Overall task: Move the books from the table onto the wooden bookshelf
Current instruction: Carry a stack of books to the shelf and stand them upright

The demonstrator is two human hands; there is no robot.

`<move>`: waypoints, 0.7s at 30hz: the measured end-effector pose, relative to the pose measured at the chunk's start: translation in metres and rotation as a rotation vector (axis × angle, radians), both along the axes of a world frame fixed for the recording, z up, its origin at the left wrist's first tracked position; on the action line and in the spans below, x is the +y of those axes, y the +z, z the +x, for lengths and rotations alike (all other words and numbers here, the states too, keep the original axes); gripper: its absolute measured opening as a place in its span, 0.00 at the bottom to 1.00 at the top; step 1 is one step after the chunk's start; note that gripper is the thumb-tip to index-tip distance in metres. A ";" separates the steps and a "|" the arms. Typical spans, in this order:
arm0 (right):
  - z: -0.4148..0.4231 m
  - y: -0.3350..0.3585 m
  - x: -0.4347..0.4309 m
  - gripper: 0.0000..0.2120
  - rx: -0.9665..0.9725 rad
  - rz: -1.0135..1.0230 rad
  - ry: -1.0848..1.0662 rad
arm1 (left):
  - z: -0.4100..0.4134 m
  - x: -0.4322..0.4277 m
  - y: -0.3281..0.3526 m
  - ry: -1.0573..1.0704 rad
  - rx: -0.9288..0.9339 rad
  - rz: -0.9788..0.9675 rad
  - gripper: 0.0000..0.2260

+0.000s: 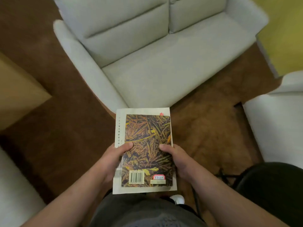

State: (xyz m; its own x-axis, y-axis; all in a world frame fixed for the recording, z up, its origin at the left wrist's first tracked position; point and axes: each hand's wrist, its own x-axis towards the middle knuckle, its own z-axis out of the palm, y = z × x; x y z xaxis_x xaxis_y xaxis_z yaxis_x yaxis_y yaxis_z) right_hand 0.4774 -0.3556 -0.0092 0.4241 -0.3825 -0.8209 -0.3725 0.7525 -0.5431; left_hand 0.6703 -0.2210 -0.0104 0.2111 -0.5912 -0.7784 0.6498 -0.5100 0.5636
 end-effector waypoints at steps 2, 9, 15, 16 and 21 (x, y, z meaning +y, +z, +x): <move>0.047 0.006 0.003 0.12 -0.002 -0.012 0.070 | 0.036 0.015 0.006 0.068 -0.033 -0.006 0.25; 0.187 0.030 0.028 0.15 -0.025 -0.092 0.353 | 0.131 0.079 0.032 0.299 -0.113 -0.005 0.26; 0.264 0.034 0.054 0.14 -0.056 -0.063 0.513 | 0.168 0.121 0.047 0.472 -0.164 0.035 0.23; 0.275 0.033 0.058 0.16 -0.063 -0.051 0.529 | 0.175 0.126 0.046 0.499 -0.160 0.045 0.23; 0.328 0.020 0.063 0.25 -0.046 0.006 0.600 | 0.211 0.134 0.037 0.608 -0.133 0.068 0.18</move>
